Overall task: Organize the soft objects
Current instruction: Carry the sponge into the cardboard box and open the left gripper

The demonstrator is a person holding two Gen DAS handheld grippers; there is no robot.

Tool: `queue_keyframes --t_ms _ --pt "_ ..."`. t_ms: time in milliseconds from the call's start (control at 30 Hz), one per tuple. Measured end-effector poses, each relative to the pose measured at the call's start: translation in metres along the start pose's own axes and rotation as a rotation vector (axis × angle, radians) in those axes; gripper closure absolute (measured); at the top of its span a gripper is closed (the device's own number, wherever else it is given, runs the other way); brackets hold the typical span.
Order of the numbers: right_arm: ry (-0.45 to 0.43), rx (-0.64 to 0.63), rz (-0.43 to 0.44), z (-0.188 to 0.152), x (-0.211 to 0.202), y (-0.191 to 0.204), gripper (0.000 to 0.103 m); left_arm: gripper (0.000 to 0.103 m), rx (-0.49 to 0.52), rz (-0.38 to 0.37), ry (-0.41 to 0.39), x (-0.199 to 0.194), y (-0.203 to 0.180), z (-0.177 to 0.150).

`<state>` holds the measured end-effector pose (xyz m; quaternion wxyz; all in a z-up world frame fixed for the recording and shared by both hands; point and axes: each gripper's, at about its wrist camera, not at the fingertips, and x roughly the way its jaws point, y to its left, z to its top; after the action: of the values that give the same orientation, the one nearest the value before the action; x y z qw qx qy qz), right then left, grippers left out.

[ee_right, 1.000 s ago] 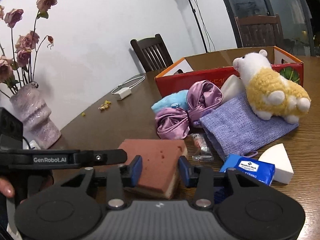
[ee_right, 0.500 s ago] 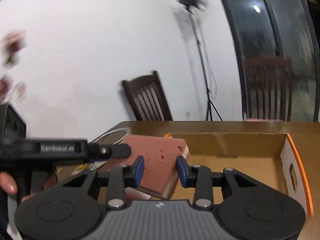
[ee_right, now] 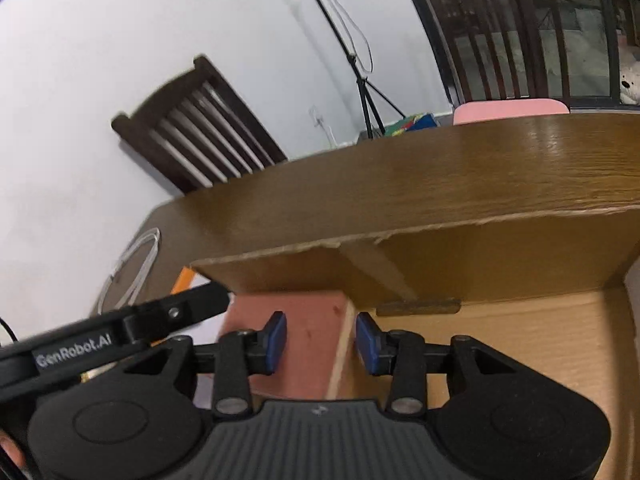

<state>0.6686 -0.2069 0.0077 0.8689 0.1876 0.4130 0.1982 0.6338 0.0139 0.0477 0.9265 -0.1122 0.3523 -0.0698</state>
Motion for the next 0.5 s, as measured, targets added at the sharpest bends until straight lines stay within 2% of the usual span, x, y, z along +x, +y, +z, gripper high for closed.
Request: queue_keyframes --t_ms 67,167,300,367,500 --pt "-0.036 -0.007 -0.008 0.004 -0.02 -0.001 0.06 0.051 0.001 -0.008 -0.005 -0.01 -0.001 -0.001" --pt "-0.094 -0.07 -0.037 0.009 -0.063 0.007 0.056 0.051 0.032 -0.019 -0.041 -0.049 -0.002 0.002" --pt "-0.147 -0.148 -0.11 0.006 -0.133 0.012 0.049 0.039 0.098 -0.028 -0.111 -0.112 -0.009 -0.002" --pt "-0.174 -0.189 -0.149 -0.004 -0.172 0.013 0.046 0.037 0.119 -0.029 -0.137 -0.143 -0.009 -0.009" --pt "-0.223 -0.221 -0.188 -0.025 -0.236 0.011 0.041 0.026 0.175 -0.024 -0.187 -0.203 -0.015 -0.029"
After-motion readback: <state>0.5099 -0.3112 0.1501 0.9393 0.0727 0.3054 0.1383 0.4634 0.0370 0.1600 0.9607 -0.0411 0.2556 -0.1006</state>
